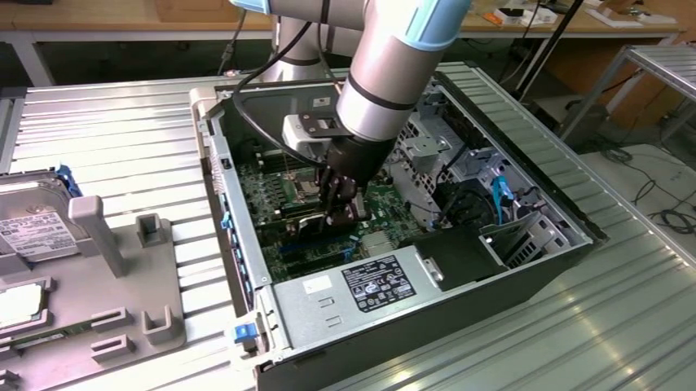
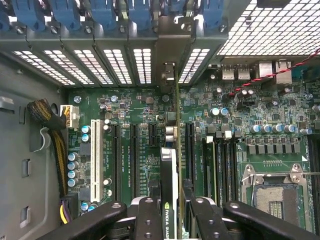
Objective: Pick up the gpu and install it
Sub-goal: 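Insert the gpu into the slot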
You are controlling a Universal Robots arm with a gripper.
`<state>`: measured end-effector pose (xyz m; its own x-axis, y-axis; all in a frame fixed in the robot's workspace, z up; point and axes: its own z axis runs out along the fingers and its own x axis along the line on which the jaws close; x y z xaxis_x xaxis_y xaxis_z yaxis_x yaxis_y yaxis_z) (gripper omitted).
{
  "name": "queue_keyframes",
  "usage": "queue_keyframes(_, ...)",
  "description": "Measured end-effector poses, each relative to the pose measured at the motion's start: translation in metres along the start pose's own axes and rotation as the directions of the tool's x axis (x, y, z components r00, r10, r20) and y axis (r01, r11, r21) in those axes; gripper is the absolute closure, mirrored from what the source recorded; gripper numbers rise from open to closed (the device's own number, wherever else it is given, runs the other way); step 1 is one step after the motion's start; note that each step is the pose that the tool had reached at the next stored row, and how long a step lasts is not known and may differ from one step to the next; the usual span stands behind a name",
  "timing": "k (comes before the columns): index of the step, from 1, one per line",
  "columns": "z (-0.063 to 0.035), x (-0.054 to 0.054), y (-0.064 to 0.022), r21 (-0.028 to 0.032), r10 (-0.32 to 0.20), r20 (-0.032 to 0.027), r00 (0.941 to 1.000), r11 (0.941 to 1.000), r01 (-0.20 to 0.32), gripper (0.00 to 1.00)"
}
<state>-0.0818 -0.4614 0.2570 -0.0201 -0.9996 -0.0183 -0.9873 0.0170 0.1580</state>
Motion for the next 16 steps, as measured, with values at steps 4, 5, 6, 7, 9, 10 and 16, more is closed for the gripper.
queue_keyframes(4, 0.0008, -0.0010, 0.0001, 0.0000, 0.001, 0.0003, 1.0000, 1.0000, -0.001, 0.73)
queue_keyframes(5, 0.0012, -0.0010, 0.0000, 0.0000, 0.001, 0.0003, 1.0000, 1.0000, -0.001, 0.73)
queue_keyframes(6, 0.0019, -0.0010, 0.0000, 0.0003, 0.001, 0.0005, 1.0000, 1.0000, -0.001, 0.73)
queue_keyframes(7, 0.0030, -0.0011, -0.0001, 0.0014, 0.001, 0.0016, 1.0000, 1.0000, -0.001, 0.73)
queue_keyframes(9, 0.0043, -0.0009, -0.0001, 0.0032, 0.001, 0.0007, 1.0000, 1.0000, -0.001, 0.73)
queue_keyframes(10, 0.0047, -0.0009, -0.0001, 0.0038, 0.001, 0.0009, 1.0000, 1.0000, -0.001, 0.73)
queue_keyframes(16, 0.0052, -0.0010, -0.0002, 0.0042, 0.001, 0.0016, 1.0000, 1.0000, -0.001, 0.73)
